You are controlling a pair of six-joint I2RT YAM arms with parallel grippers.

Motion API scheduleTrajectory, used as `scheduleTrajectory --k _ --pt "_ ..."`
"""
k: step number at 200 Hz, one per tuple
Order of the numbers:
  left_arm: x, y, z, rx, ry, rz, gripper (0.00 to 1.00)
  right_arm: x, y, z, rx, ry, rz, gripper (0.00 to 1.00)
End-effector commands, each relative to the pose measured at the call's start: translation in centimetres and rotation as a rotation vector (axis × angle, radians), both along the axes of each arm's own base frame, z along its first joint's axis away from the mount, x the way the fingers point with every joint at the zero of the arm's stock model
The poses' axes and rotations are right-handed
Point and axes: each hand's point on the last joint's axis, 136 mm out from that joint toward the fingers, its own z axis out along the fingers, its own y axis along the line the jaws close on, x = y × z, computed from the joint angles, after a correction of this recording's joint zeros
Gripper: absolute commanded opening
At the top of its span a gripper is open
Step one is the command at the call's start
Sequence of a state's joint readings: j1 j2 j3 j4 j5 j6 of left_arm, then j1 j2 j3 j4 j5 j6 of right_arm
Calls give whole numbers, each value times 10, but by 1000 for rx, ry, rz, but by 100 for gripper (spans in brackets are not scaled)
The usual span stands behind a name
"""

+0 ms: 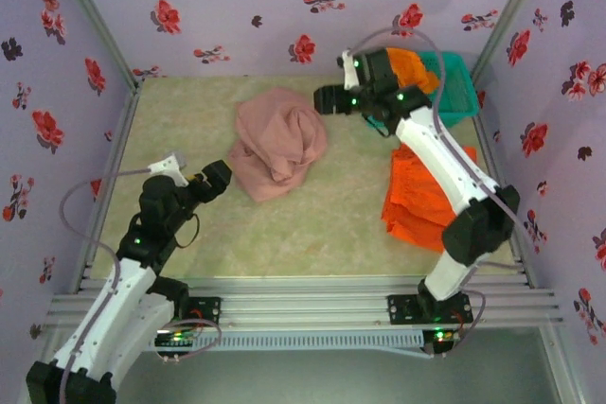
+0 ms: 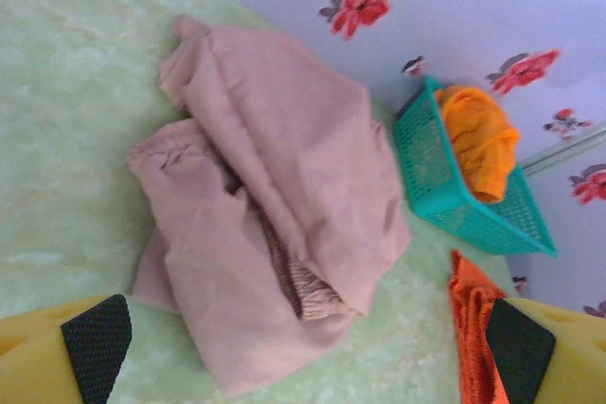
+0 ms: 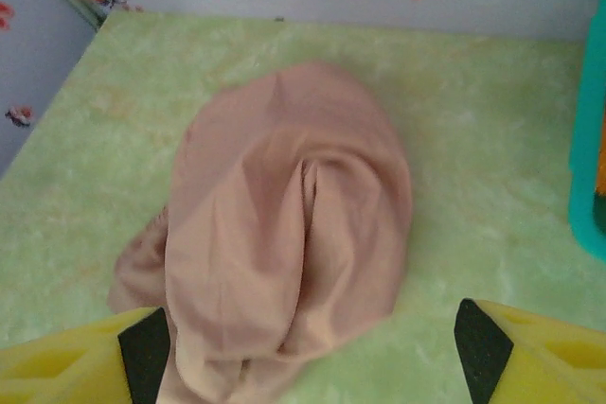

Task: Fold and stack the shorts

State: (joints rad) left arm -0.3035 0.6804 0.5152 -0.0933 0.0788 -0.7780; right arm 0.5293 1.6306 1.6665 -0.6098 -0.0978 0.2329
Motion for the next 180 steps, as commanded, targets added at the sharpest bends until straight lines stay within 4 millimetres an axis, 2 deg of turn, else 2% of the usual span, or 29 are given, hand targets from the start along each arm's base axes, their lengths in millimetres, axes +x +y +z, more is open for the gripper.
scheduleTrajectory --k 1,31,52,75,112,142,155,180 --pt "11 -3 5 7 56 -34 99 -30 17 7 14 -93 -10 81" --pt "35 -18 -12 -51 187 -120 96 -61 49 -71 -138 -9 27 81" --pt "54 -18 -43 -109 297 -134 88 -64 69 -106 -152 59 12 80" --pt "75 -17 -69 -221 346 -128 78 -54 86 -126 -99 86 -21 80" --pt "102 -24 -101 -275 412 -131 73 -30 107 -153 -115 126 -64 78" --pt "122 -30 -123 -319 439 -133 59 -6 101 -174 -195 145 -165 77" --pt "128 -33 -130 -320 449 -139 50 4 98 -182 -214 160 -195 73" --pt "138 -36 -135 -315 442 -148 32 19 97 -194 -206 198 -216 55"
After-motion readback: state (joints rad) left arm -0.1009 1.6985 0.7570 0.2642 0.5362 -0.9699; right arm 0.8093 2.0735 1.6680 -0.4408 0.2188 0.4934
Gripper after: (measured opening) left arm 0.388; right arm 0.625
